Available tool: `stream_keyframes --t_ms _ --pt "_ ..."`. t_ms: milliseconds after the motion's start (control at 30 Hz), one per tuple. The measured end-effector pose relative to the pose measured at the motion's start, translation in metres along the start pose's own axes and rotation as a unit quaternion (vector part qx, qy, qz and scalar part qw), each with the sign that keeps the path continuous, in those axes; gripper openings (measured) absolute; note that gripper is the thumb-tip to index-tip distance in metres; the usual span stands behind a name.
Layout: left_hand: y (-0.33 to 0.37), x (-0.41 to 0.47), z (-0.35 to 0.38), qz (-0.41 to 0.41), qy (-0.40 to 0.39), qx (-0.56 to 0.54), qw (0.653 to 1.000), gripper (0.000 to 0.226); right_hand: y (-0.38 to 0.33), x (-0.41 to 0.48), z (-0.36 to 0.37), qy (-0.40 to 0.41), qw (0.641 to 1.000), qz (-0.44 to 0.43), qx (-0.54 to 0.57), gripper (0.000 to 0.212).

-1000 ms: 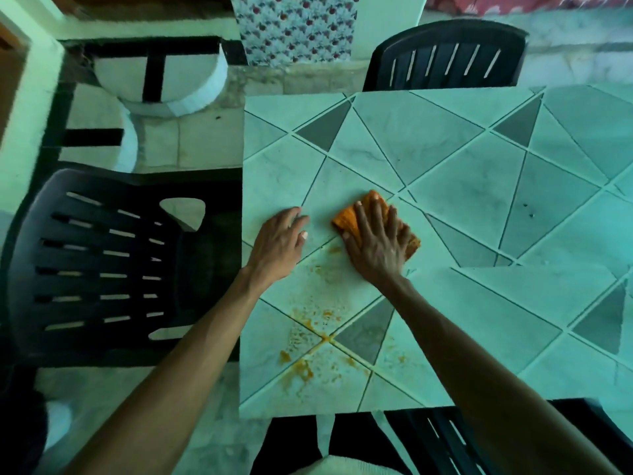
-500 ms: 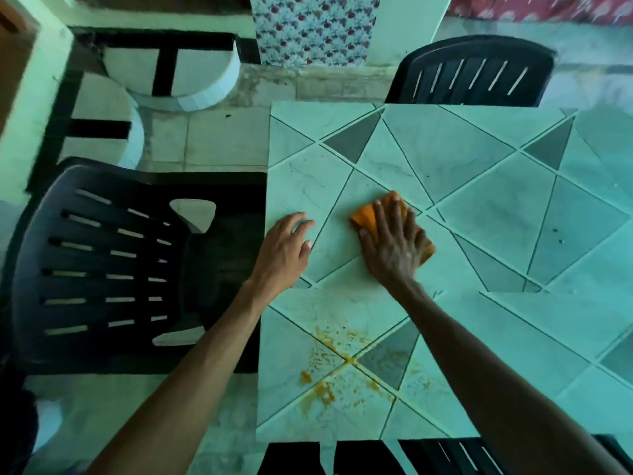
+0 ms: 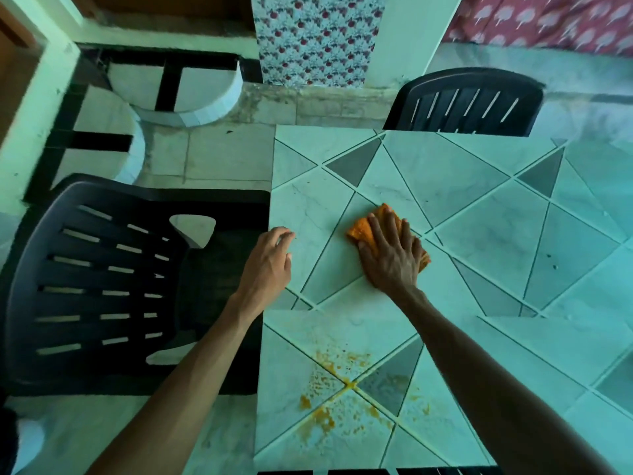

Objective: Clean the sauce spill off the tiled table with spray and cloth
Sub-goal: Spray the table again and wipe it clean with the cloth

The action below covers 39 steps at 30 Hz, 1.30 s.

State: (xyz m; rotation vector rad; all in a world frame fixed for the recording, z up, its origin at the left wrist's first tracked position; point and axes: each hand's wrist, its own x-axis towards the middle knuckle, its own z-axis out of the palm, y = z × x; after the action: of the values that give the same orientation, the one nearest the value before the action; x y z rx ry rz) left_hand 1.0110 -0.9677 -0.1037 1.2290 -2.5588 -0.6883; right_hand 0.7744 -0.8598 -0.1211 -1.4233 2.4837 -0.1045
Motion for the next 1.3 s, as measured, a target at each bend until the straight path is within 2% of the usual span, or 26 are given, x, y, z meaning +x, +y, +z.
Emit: stream_keyframes --t_ms 33,100,167,267,367,433,500,567,667,767,867,967,1100,1167,1300 --pt "0.0 0.0 0.0 0.0 0.001 -0.002 1.0 0.039 -0.013 0.013 0.001 0.002 1.0 0.014 0.007 0.065" --pt "-0.001 0.002 0.0 -0.012 0.002 -0.011 1.0 0.039 -0.037 0.016 0.009 0.007 1.0 -0.012 0.004 0.066" --pt "-0.002 0.005 0.0 -0.031 0.002 -0.018 0.999 0.041 -0.052 -0.011 0.02 0.004 0.995 -0.099 -0.014 0.067" --pt "-0.001 0.009 -0.001 -0.045 -0.003 -0.021 0.999 0.043 -0.051 -0.071 0.027 -0.034 0.968 -0.248 -0.021 0.069" --pt "0.007 0.008 -0.004 -0.048 0.009 -0.021 0.999 0.039 -0.014 -0.1 0.019 -0.043 0.943 -0.33 -0.028 0.066" --pt "0.012 0.005 -0.005 -0.05 0.014 -0.019 0.998 0.039 0.02 -0.095 0.012 -0.037 0.954 -0.295 -0.035 0.064" --pt "0.014 0.004 -0.004 -0.053 0.017 -0.019 0.998 0.04 0.051 -0.072 0.002 -0.031 0.985 -0.165 -0.034 0.065" --pt "0.014 0.002 -0.001 -0.056 0.02 -0.018 0.998 0.042 0.068 -0.038 -0.009 -0.026 0.999 -0.026 -0.017 0.069" --pt "0.013 0.001 0.005 -0.066 0.02 -0.023 0.997 0.044 0.061 0.026 -0.021 -0.005 0.997 0.079 0.024 0.074" --pt "0.014 0.002 0.007 -0.09 0.019 -0.048 0.995 0.045 0.017 0.075 -0.019 -0.004 0.998 0.058 0.027 0.07" --pt "0.009 0.004 0.008 -0.102 0.012 -0.086 0.991 0.049 -0.036 0.087 -0.007 -0.015 0.998 -0.056 0.012 0.068" --pt "0.007 -0.002 0.006 -0.157 0.044 -0.131 0.978 0.051 -0.062 0.048 0.008 -0.023 0.981 -0.19 -0.015 0.066" --pt "0.009 -0.013 0.005 -0.168 0.057 -0.147 0.973 0.051 -0.034 -0.015 0.013 -0.047 0.953 -0.298 -0.025 0.065" --pt "0.009 -0.016 0.008 -0.153 0.052 -0.142 0.977 0.05 -0.018 -0.011 0.009 -0.041 0.959 -0.281 -0.028 0.064" --pt "0.005 -0.016 0.011 -0.153 0.042 -0.144 0.977 0.047 -0.032 0.07 -0.008 -0.02 0.996 -0.09 0.014 0.066"
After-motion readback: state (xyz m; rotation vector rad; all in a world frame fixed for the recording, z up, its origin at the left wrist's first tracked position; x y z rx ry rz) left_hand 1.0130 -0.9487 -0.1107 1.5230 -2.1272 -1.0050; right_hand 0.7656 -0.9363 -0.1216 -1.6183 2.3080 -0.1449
